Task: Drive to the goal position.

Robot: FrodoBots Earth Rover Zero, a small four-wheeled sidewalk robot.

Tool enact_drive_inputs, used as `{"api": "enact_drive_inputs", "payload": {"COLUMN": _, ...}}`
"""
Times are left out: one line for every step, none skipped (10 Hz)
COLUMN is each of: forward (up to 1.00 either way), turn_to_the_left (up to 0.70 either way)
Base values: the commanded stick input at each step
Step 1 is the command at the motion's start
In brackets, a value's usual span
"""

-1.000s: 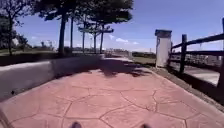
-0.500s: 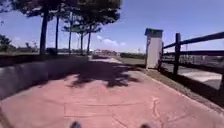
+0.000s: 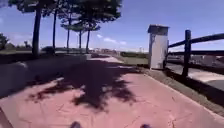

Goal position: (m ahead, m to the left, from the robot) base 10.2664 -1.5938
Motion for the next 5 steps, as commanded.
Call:
{"api": "enact_drive_inputs", "payload": {"forward": 1.0, "turn_to_the_left": 0.0}}
{"api": "enact_drive_inputs", "payload": {"forward": 1.0, "turn_to_the_left": 0.0}}
{"api": "enact_drive_inputs", "payload": {"forward": 1.0, "turn_to_the_left": 0.0}}
{"api": "enact_drive_inputs", "payload": {"forward": 1.0, "turn_to_the_left": 0.0}}
{"api": "enact_drive_inputs", "payload": {"forward": 1.0, "turn_to_the_left": 0.0}}
